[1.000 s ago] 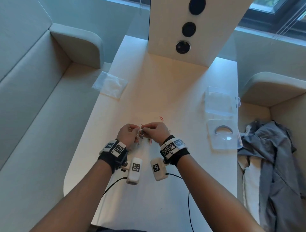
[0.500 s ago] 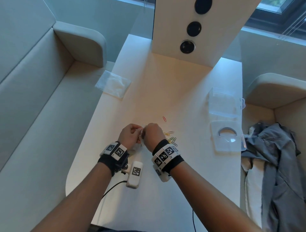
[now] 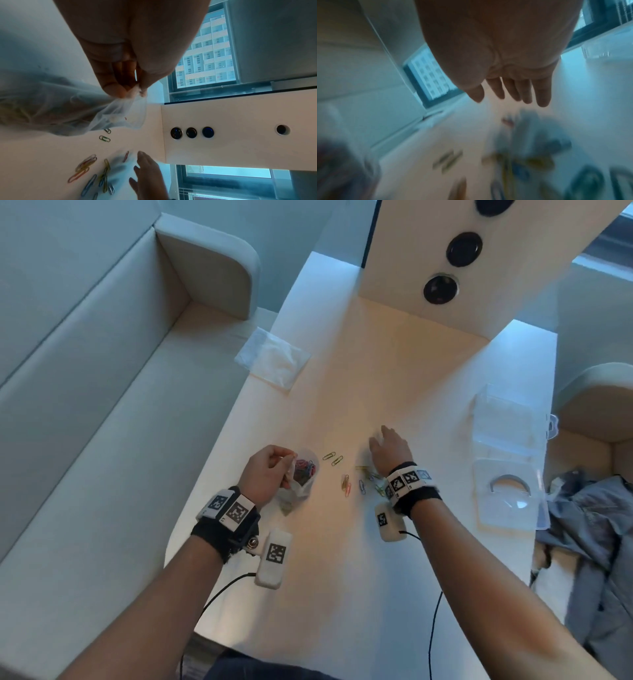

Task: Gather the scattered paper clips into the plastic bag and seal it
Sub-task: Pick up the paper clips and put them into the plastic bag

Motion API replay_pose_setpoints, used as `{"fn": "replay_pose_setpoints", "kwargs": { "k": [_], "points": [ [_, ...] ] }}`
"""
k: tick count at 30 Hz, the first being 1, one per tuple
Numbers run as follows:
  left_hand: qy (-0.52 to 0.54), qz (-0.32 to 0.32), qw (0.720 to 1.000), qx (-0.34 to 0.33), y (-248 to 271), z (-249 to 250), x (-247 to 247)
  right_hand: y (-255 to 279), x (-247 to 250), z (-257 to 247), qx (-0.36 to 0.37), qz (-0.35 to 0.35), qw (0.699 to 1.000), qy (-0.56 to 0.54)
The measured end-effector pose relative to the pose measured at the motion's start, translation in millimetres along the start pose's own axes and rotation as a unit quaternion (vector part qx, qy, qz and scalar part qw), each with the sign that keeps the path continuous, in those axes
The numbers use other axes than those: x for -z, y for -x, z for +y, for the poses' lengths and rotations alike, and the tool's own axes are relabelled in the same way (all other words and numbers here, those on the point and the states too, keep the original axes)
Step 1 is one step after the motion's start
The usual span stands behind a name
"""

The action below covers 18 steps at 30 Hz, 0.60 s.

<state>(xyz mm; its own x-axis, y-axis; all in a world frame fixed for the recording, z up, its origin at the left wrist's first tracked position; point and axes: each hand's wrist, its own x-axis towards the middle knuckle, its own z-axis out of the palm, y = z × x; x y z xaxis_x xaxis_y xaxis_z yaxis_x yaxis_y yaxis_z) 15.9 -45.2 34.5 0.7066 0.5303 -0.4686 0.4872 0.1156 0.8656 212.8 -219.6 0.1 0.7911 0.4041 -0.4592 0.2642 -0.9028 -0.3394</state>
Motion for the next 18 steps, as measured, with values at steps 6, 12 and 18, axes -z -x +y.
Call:
{"fn": "replay_pose_setpoints", "kwargs": {
  "k": [6,12,18],
  "points": [
    [0.003,0.015,1.0,0.006,4.0,-4.4,14.8,11.7,-57.1,-32.8,0.138,-0.051,0.983,0.111],
    [0.008,0.023,1.0,0.016,0.9,-8.7,14.0,39.5,-73.8,-2.6,0.293,-0.05,0.893,0.337],
    [0.001,0.024,0.999,0.02,0.2,-10.9,0.4,54.2,-62.4,58.9,0.259,-0.014,0.912,0.317]
  ]
}}
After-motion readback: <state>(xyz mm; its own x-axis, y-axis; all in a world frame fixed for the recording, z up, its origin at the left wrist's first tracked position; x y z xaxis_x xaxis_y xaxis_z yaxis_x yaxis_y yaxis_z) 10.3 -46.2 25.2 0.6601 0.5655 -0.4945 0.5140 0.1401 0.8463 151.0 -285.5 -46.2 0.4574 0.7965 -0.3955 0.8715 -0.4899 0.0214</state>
